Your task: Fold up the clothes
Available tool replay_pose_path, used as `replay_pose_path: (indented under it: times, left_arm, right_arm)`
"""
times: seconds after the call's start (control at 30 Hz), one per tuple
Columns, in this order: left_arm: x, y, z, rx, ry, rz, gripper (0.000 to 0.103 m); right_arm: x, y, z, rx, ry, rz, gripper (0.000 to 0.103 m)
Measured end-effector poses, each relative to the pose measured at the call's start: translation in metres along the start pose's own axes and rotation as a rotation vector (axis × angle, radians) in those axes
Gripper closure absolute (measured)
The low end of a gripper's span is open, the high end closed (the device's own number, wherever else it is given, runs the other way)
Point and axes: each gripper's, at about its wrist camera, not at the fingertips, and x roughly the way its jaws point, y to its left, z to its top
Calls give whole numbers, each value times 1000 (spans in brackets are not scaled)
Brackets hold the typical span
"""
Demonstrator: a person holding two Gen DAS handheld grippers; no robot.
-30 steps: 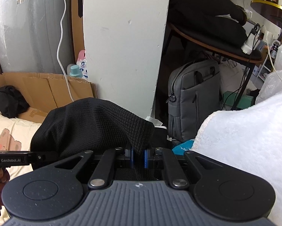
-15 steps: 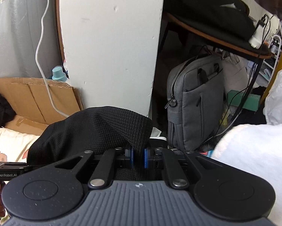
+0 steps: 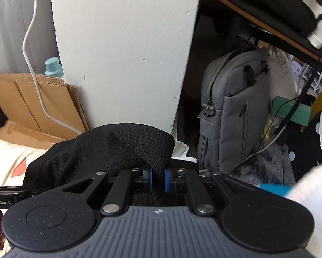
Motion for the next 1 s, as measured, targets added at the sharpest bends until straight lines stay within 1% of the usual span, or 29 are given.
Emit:
replay_pose_path:
  times: [0.1,0.23,0.33,0.43,0.5,0.57,0.67,0.73,0.77,0.8,0.87,0.9,1.0]
  left_arm:
    - [8,5,5,17,12,-6,72]
    - [16,11,9,45,41,-17,71]
    - [20,17,12,45,54,-26,68]
    - [23,21,14,17,56,-19,58]
    - [22,23,16,-17,38,-10,47]
    - [20,25,19,-49,16,1,45]
    - [21,26,23,-70,13,3,42]
    - [25,26,24,-56,16,2,42]
    - [25,27,24,-55,14,-2,49]
    - [25,27,23,-57,9,-10,57]
    - [23,28,22,-57,-7,-15,64]
    - [22,28,22,-59,-11,-13,67]
    - [11,29,19,-80,-29,-10,70]
  right_arm:
    - [16,-4,5,4,17,-3,92]
    - [34,-6,2,1,28,-7,92]
    - [47,-14,-2,48,23,13,92]
    - [56,-21,-7,114,-6,43,92]
    - [61,-25,-12,151,-31,57,92]
    - [68,-30,-19,205,-47,70,91]
    - [77,-38,-24,247,-59,88,89]
    - [81,-40,-24,247,-67,94,89]
    - [82,-40,-24,244,-70,94,89]
    - [82,-40,-25,241,-75,92,89]
    - [84,-40,-26,240,-83,95,90]
    - [86,-39,-26,237,-86,100,91]
    - [91,-34,-23,234,-92,118,93]
